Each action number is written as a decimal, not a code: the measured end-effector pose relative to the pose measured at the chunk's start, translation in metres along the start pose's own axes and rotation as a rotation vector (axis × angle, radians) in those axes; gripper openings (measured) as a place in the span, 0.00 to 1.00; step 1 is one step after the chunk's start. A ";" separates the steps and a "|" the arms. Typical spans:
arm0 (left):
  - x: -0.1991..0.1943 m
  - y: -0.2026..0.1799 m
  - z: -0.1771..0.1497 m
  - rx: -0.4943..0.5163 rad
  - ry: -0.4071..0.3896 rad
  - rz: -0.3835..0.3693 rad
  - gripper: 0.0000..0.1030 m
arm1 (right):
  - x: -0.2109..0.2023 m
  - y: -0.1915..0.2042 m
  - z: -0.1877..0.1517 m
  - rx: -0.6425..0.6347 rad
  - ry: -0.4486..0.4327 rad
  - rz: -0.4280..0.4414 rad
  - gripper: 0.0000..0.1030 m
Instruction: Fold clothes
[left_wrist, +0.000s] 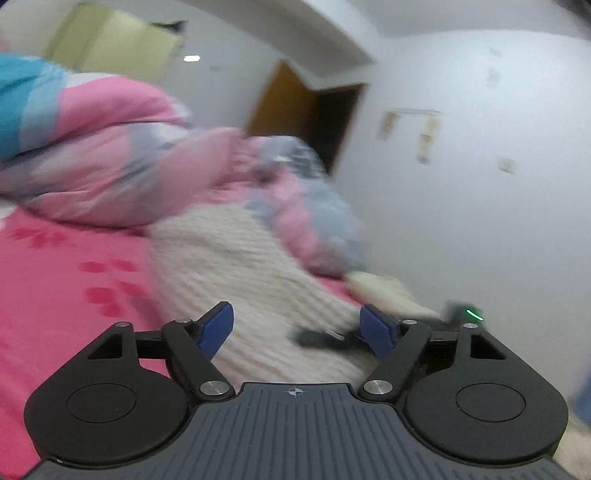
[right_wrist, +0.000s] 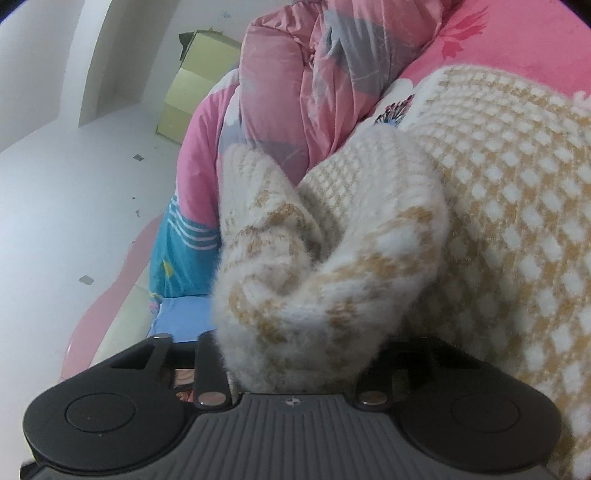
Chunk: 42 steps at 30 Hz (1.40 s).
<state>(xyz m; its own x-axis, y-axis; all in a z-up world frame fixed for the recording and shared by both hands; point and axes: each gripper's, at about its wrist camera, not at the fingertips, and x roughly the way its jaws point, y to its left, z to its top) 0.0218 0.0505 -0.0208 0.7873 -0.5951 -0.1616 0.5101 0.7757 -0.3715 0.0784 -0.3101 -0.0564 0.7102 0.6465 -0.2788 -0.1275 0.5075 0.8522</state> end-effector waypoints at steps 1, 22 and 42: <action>0.009 0.008 0.005 -0.013 0.011 0.056 0.74 | 0.001 -0.001 0.000 0.003 -0.005 0.002 0.32; 0.201 0.093 0.043 -0.336 0.097 0.362 0.85 | -0.004 0.019 -0.001 -0.256 -0.122 0.011 0.14; 0.261 -0.063 0.055 0.442 0.244 0.339 0.84 | -0.066 0.011 -0.009 -0.337 -0.272 -0.007 0.11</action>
<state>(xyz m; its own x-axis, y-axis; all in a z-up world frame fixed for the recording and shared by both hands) 0.2147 -0.1420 0.0110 0.8553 -0.2903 -0.4292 0.3819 0.9130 0.1434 0.0238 -0.3423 -0.0330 0.8629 0.4912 -0.1189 -0.3085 0.6984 0.6458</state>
